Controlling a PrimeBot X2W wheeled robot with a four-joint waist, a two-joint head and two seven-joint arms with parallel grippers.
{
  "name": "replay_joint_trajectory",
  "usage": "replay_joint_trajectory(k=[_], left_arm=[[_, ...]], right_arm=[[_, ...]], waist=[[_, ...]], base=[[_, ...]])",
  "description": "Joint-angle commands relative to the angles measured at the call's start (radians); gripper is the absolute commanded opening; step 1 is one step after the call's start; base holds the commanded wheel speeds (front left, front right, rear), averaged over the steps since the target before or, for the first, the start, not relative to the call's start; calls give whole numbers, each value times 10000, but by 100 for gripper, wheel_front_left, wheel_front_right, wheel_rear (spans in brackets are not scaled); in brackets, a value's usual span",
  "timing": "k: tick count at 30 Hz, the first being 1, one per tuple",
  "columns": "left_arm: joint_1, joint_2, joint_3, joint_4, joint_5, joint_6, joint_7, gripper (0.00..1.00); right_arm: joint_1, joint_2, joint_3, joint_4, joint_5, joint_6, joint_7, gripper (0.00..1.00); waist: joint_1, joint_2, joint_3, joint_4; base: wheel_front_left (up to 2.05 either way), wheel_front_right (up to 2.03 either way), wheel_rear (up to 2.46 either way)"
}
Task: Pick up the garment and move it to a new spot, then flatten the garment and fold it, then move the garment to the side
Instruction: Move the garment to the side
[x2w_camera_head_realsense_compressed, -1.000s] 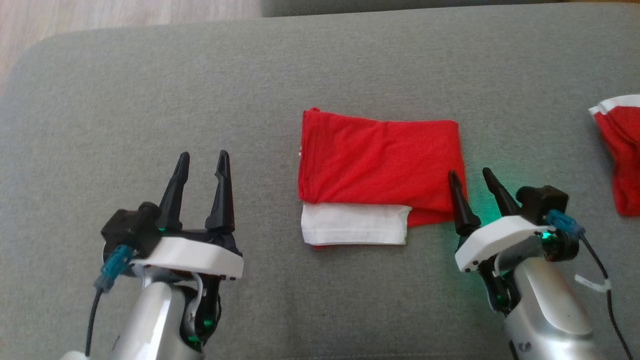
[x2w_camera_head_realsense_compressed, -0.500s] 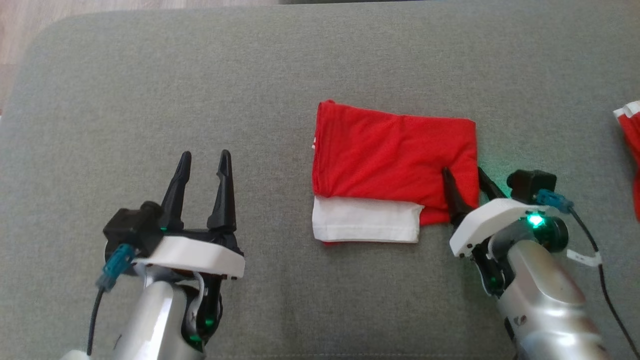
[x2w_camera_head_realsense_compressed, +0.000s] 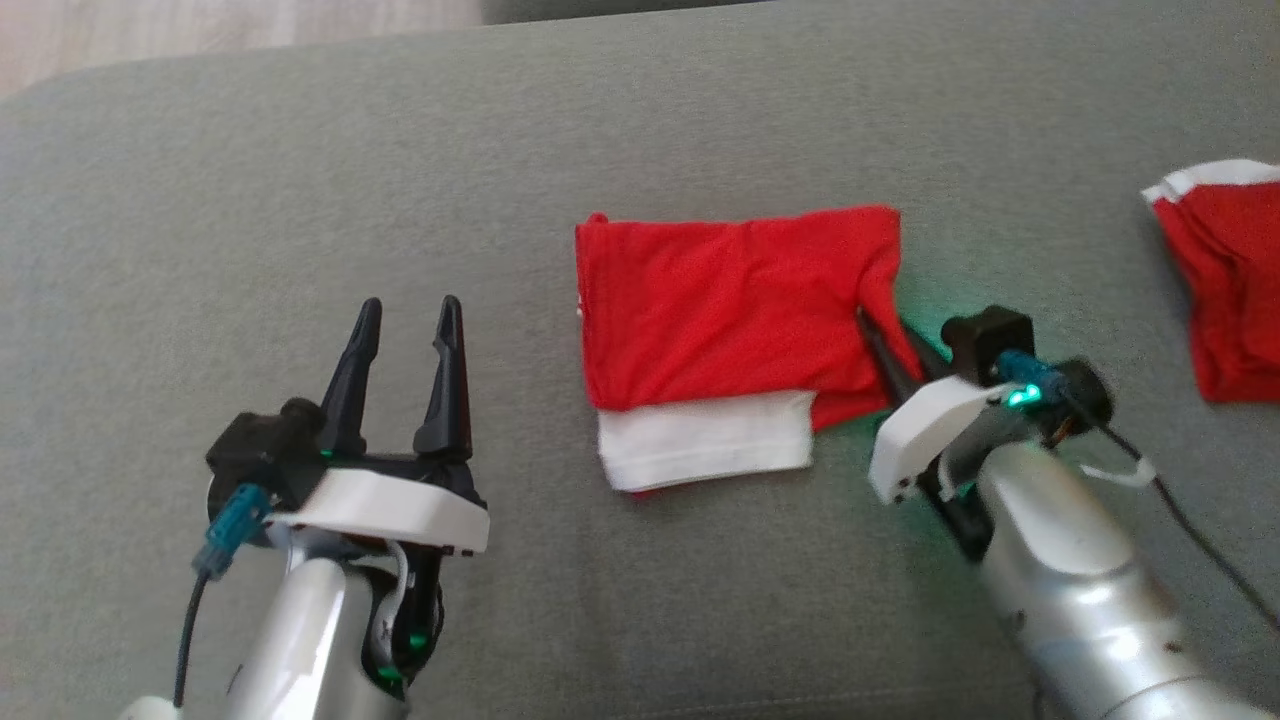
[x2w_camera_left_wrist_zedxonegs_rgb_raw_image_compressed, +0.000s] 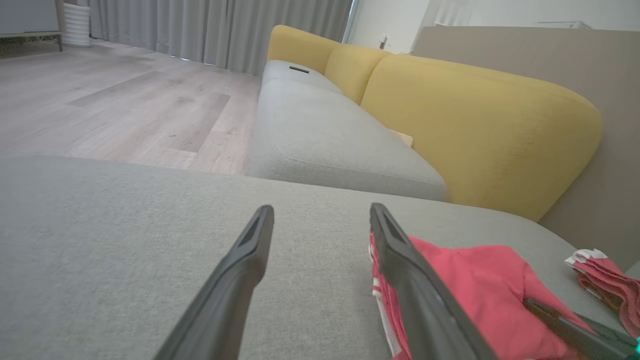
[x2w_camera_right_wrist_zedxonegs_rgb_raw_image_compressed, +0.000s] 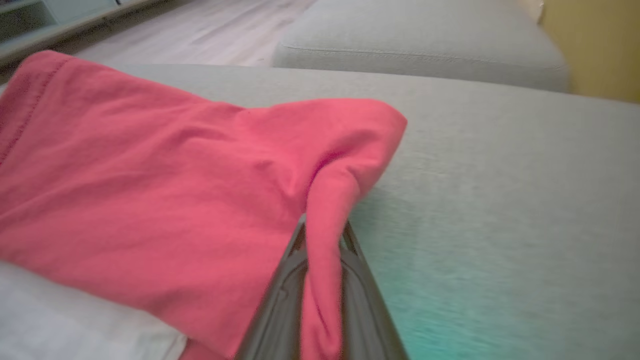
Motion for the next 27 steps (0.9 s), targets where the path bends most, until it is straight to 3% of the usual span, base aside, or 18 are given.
replay_joint_trajectory(k=[1, 8, 13, 15, 16, 22, 27], left_arm=[[-408, 58, 246, -362, 118, -54, -59, 100], [-546, 58, -95, -541, 93, -75, -59, 100], [-677, 58, -338, -606, 55, -34, -59, 100], [-726, 58, -385, -616, 78, -12, -59, 100], [-726, 58, -385, -616, 78, -12, -59, 100], [-804, 58, -307, -616, 159, -66, -59, 100], [-958, 58, -189, -575, 203, -135, -59, 100]], right_arm=[[-433, -239, 118, -422, -409, 67, -171, 0], [-597, -1863, 628, -1617, -1354, 67, 185, 0], [-601, -3549, 1066, -2482, -975, 67, 792, 0], [-592, -4598, 1064, -2904, -694, 67, 1106, 0], [-592, -4598, 1064, -2904, -694, 67, 1106, 0], [-568, -6028, 402, -3091, -348, 67, 1657, 0], [-580, -6342, -622, -2807, -534, 67, 1852, 0]], waist=[[0, 0, -61, -255], [0, 0, -131, -1004], [0, 0, -41, -1419], [0, 0, 85, -1584], [0, 0, 85, -1584], [0, 0, 395, -1657], [0, 0, 677, -1546]], base=[[0, 0, 0], [0, 0, 0], [0, 0, 0], [0, 0, 0], [0, 0, 0], [0, 0, 0], [0, 0, 0]])
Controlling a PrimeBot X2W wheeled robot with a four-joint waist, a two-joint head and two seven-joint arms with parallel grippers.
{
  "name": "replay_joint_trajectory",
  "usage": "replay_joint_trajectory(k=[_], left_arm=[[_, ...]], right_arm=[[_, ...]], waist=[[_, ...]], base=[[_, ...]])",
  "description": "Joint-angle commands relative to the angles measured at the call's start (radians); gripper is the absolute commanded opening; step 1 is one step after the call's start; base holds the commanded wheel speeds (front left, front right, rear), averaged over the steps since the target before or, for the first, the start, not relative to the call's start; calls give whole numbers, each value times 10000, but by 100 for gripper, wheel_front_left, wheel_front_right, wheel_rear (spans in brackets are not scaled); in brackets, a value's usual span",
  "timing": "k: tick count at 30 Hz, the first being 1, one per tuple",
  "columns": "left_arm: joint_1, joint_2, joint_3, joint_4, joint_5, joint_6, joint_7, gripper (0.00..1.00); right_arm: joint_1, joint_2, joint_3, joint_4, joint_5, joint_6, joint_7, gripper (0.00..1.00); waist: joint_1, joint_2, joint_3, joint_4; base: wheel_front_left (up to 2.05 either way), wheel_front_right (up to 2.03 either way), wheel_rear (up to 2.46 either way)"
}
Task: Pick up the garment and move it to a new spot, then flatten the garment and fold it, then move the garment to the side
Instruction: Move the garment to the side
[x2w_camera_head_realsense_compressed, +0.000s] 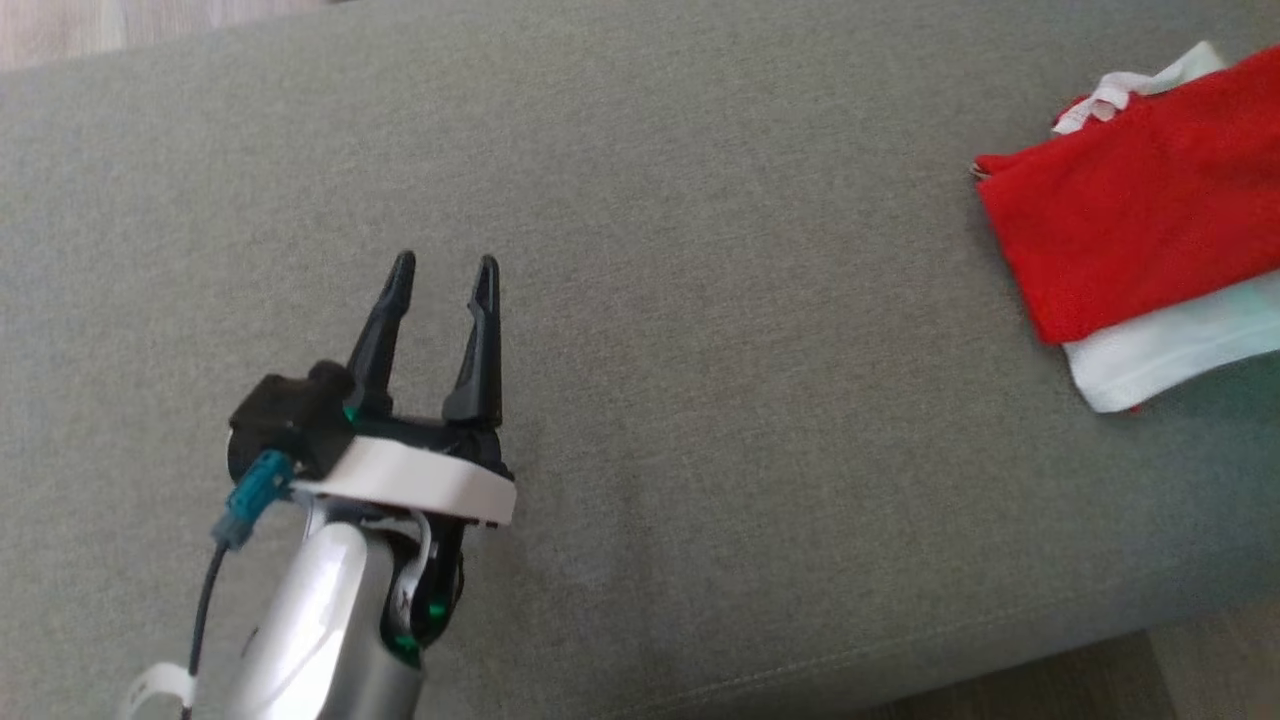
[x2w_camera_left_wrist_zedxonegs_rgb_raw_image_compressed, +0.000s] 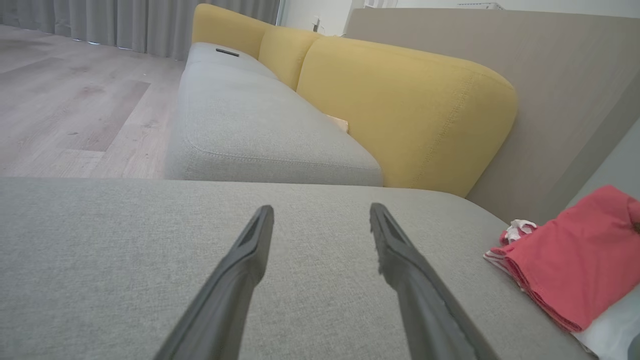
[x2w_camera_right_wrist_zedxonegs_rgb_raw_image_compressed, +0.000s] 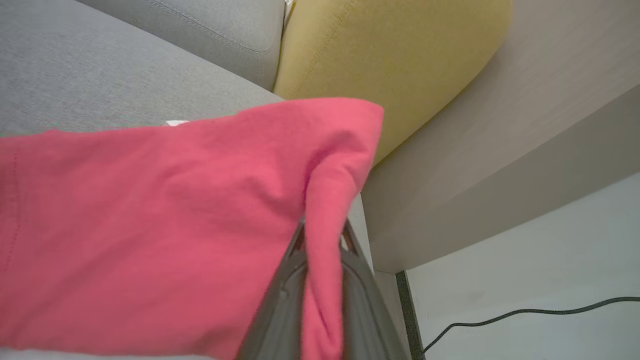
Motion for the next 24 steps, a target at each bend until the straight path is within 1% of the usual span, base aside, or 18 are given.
replay_joint_trajectory(k=[1, 7, 8, 12, 18, 23, 24], left_arm=[[-492, 62, 392, -337, 94, -43, -55, 100], [-602, 62, 547, -333, 116, -77, -55, 100], [-611, 62, 570, -332, 127, -100, -55, 100], [-608, 62, 601, -339, 145, -120, -55, 100], [-669, 62, 605, -372, 204, -121, -55, 100], [-732, 62, 648, -357, 248, -145, -55, 100], [-735, 62, 658, -353, 253, -147, -55, 100]], right_arm=[[-194, -370, -214, -186, -148, 67, 60, 0], [-7, -217, -1226, -109, -811, 67, 364, 0], [18, -141, -1657, -126, -1049, 67, 434, 0], [64, 110, -2426, -287, -1513, 67, 598, 0], [231, 562, -3256, -633, -1890, 67, 1013, 0], [454, 894, -3597, -1055, -1973, 67, 1410, 0], [481, 945, -3697, -1187, -2011, 67, 1447, 41]], waist=[[0, 0, 130, 83], [0, 0, 402, 254], [0, 0, 466, 286], [0, 0, 553, 322], [0, 0, 707, 317], [0, 0, 813, 297], [0, 0, 824, 291]], base=[[0, 0, 0], [0, 0, 0], [0, 0, 0], [0, 0, 0], [0, 0, 0], [0, 0, 0], [0, 0, 0]])
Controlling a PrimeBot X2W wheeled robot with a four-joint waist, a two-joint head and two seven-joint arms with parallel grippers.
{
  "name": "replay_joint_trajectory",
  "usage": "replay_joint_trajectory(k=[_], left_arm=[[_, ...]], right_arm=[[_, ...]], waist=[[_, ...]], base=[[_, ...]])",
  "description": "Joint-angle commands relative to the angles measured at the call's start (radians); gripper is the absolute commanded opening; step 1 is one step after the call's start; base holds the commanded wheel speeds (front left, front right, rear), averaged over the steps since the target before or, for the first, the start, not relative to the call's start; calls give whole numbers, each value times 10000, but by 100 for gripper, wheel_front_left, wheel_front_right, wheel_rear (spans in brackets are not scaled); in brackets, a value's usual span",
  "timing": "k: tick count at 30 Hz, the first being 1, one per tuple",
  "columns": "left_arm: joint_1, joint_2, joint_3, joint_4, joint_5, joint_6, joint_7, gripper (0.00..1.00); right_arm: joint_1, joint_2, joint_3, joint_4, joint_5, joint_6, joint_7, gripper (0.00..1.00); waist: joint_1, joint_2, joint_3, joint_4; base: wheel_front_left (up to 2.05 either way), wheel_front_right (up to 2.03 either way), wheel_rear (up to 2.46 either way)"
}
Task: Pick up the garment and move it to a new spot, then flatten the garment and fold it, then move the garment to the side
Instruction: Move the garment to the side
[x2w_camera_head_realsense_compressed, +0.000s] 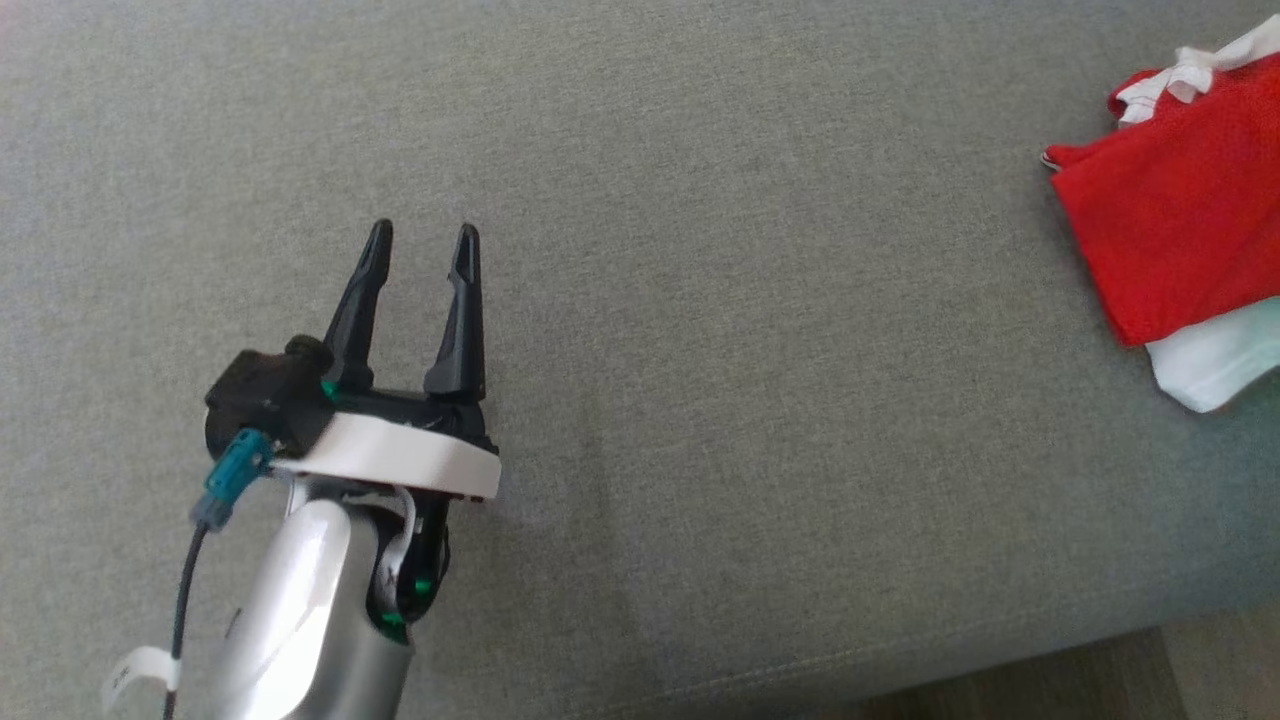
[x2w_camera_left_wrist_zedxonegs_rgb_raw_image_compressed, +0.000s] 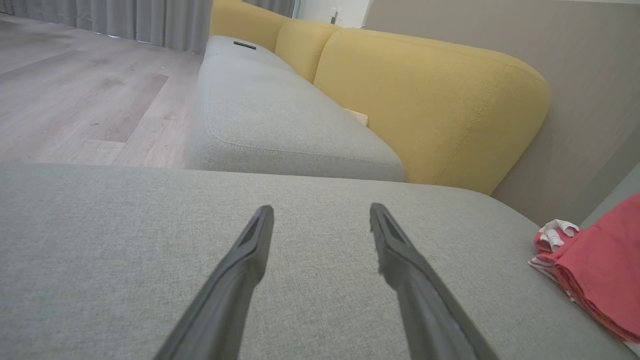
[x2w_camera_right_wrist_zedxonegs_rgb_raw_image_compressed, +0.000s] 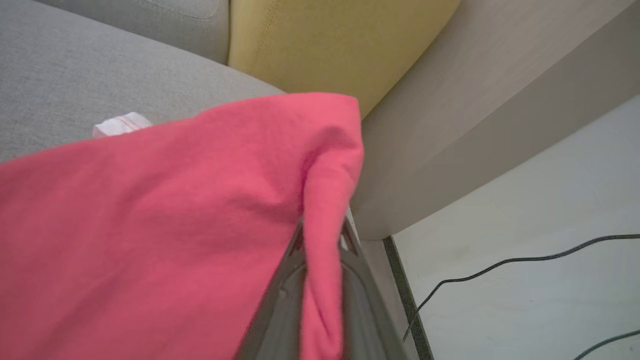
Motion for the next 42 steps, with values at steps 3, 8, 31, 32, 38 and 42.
replay_joint_trajectory(k=[3, 8, 31, 32, 38, 42], left_arm=[[-275, 74, 358, -322, 76, -56, -55, 100], [-252, 74, 337, -251, 33, -39, -55, 100], [356, 74, 740, -671, -312, 205, -55, 100], [447, 74, 747, -691, -335, 245, -55, 100], [1028, 74, 679, -695, -370, 354, -55, 100], [1460, 74, 595, -611, -386, 386, -55, 100]], right_arm=[[312, -108, -292, -738, -225, 65, 165, 100], [558, 62, -463, -1207, -288, 65, 406, 100], [2063, 3748, 932, -5152, 1792, 65, -1328, 100], [2283, 4014, 904, -5167, 1870, 65, -1563, 100], [3500, 4886, 923, -4620, 2181, 65, -2916, 100], [4136, 4954, 1071, -4126, 2722, 65, -3558, 100]], waist=[[-1, 0, -20, -27], [-1, 0, -123, -61], [-1, 0, -2027, 668], [-1, 0, -2110, 725], [-1, 0, -2585, 1045], [-1, 0, -2859, 1205]], base=[[0, 0, 0], [0, 0, 0], [0, 0, 0], [0, 0, 0], [0, 0, 0], [0, 0, 0]])
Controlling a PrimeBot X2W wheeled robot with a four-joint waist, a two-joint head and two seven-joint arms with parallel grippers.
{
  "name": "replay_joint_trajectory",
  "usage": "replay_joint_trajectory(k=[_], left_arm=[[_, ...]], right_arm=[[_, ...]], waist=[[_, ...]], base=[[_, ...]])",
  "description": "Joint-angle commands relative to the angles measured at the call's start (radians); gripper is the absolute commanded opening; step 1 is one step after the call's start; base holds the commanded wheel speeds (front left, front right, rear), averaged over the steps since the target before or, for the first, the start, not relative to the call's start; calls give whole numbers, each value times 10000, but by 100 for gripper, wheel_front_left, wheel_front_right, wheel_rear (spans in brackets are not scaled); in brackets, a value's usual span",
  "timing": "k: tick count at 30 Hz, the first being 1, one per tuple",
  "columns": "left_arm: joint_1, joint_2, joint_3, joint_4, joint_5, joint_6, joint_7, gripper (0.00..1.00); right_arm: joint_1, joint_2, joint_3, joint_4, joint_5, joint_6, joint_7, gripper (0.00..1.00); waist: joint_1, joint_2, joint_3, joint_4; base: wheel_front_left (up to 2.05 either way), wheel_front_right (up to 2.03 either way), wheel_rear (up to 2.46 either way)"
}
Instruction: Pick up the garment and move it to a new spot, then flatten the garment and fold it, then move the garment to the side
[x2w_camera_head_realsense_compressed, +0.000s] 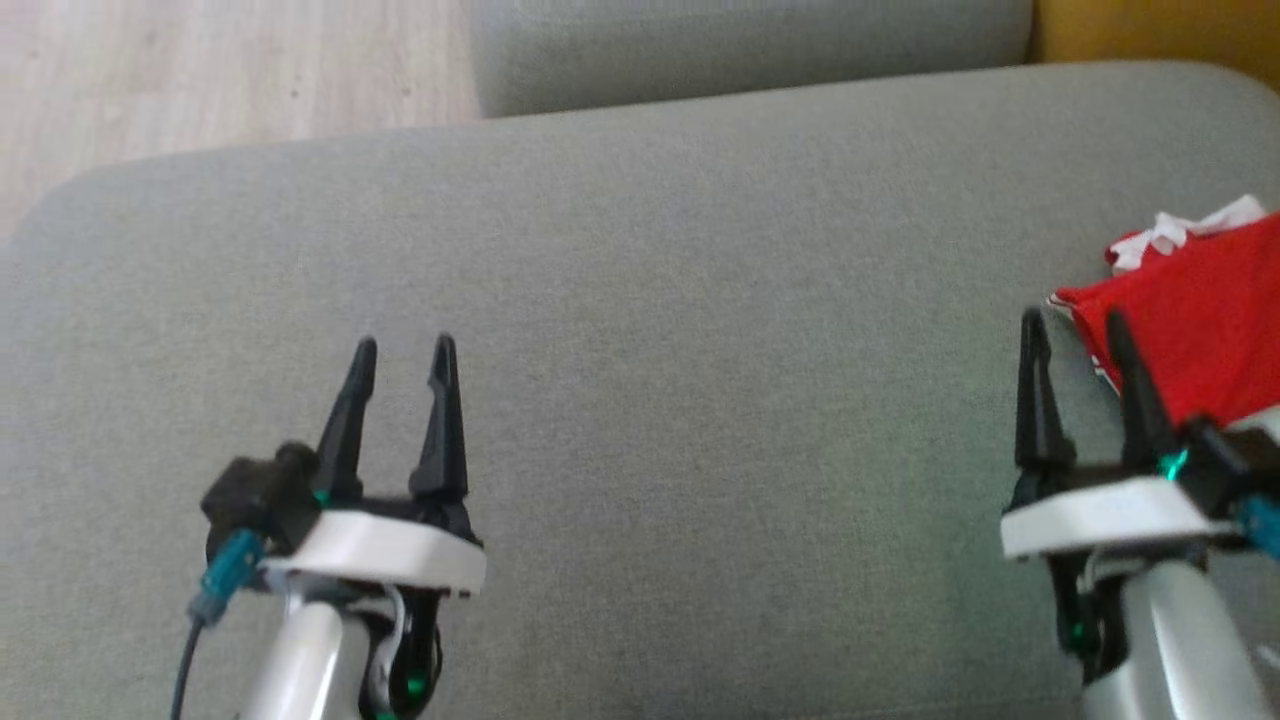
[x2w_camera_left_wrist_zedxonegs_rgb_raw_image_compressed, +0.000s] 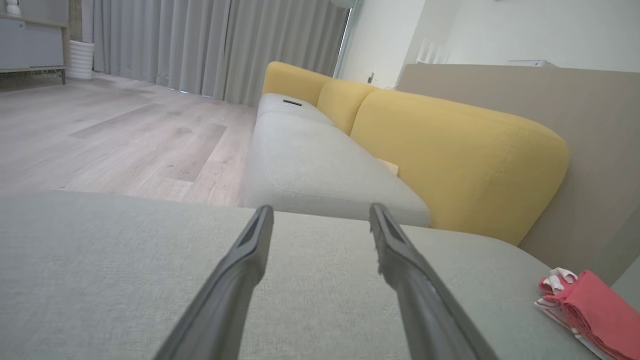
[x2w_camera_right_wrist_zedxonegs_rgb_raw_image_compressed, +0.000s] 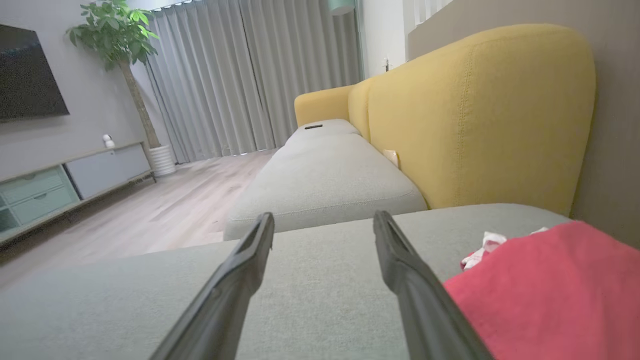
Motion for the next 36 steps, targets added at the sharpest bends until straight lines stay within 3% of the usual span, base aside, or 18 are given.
replay_joint_trajectory(k=[1, 19, 36], left_arm=[[-65, 62, 276, -267, -59, 103, -51, 100], [467, 62, 330, -410, -202, 349, -51, 100], [515, 62, 296, -164, -456, -40, -51, 100]], right_arm=[[-12, 12, 383, -161, 335, 67, -302, 100], [439, 17, 576, 36, 623, 67, -672, 100], [512, 18, 565, -157, 670, 67, -675, 100]], waist=[[0, 0, -210, 135], [0, 0, -534, 55], [0, 0, -421, -11]], base=[[0, 0, 0], [0, 0, 0], [0, 0, 0]])
